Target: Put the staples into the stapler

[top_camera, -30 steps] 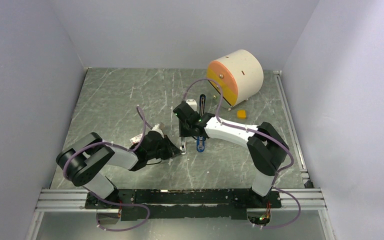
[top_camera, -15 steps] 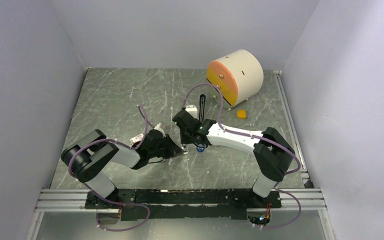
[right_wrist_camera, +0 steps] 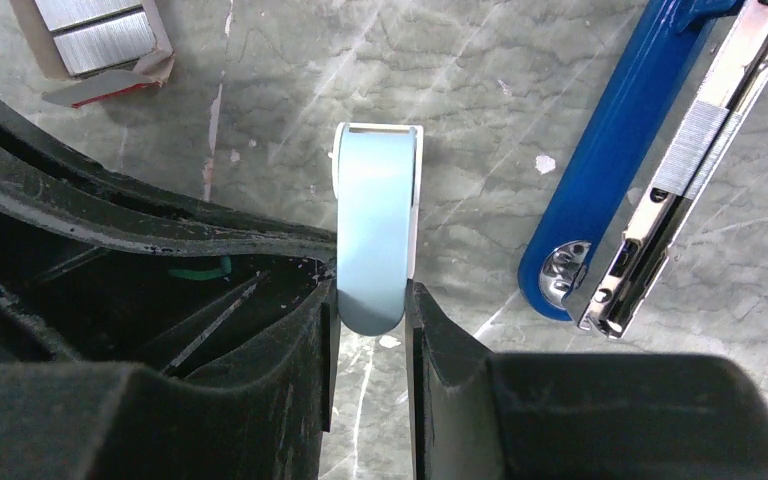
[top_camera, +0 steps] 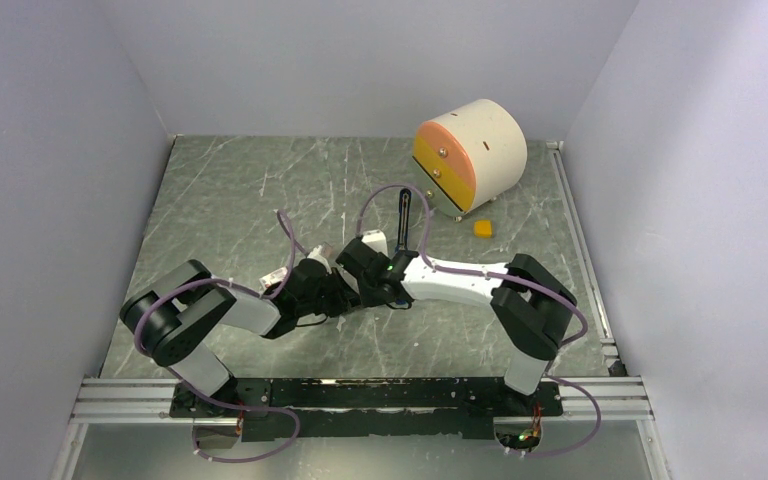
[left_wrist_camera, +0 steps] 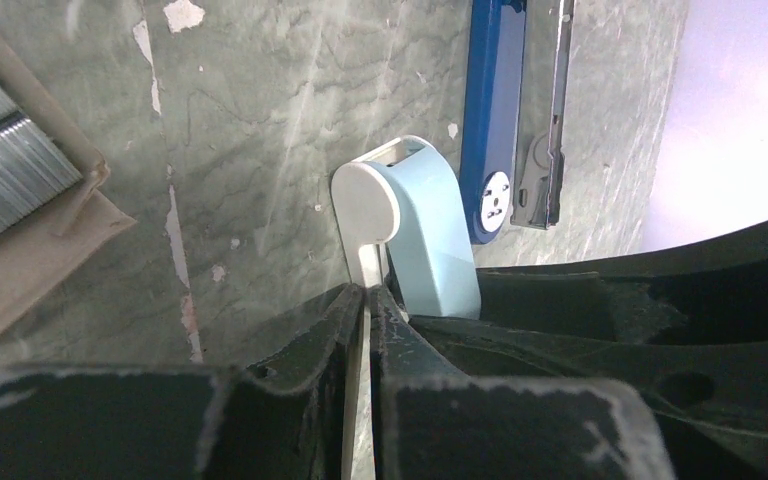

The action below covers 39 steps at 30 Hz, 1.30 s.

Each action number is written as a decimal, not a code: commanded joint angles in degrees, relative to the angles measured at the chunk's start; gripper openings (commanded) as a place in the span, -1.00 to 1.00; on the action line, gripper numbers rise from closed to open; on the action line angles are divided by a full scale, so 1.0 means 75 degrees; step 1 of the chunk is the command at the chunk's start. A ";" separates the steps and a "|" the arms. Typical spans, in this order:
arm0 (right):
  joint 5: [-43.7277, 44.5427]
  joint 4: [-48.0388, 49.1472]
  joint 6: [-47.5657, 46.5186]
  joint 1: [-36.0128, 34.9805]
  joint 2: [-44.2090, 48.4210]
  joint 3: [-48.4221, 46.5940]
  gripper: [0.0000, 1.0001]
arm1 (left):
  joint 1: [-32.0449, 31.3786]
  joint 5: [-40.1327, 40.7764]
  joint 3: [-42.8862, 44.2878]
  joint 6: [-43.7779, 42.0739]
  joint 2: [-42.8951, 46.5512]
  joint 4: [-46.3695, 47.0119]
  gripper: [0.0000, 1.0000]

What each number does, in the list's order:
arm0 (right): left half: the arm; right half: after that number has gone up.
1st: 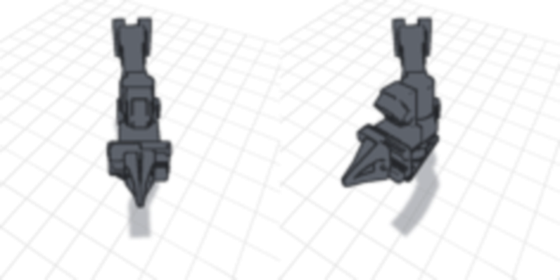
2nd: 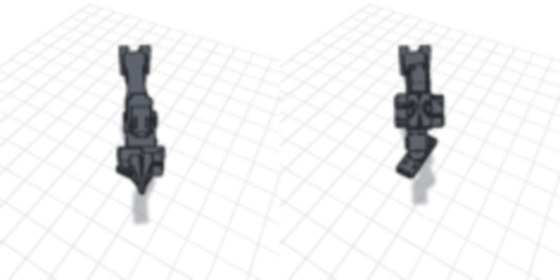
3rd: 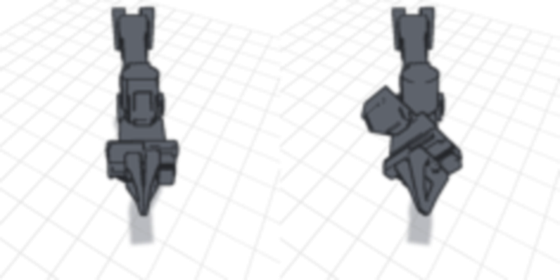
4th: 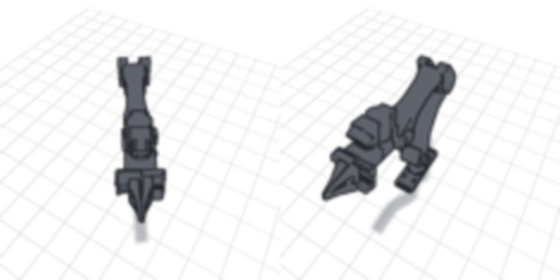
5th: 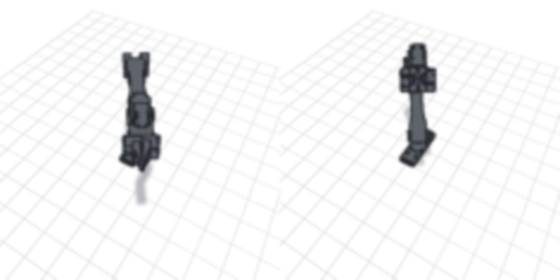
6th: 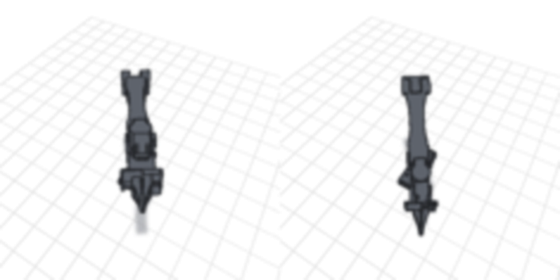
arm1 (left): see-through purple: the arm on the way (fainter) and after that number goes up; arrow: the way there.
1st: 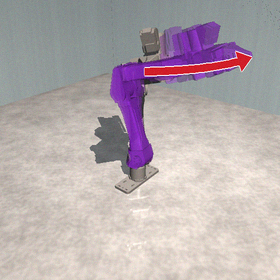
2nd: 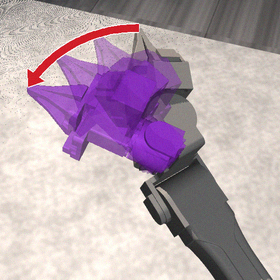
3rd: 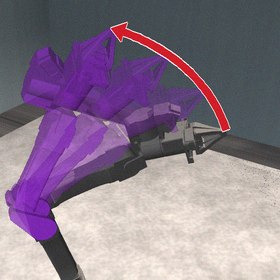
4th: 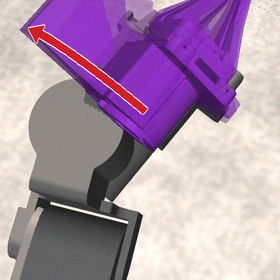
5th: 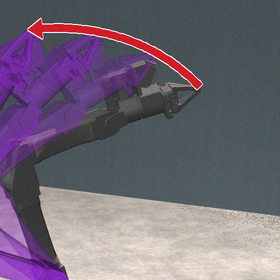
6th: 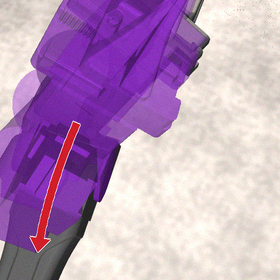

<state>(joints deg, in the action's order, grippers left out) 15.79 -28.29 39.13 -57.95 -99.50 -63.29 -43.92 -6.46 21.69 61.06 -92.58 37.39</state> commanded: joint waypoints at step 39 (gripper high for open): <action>0.0700 -0.0129 -0.0142 -0.0063 -0.0741 -0.0479 -0.31 | 0.0012 0.2027 -0.0945 -0.0573 0.2969 -0.2831 -0.67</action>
<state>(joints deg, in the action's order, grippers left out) 18.55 -31.62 38.09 -58.89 -105.69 -67.79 -43.92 5.39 15.68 57.71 -73.10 18.52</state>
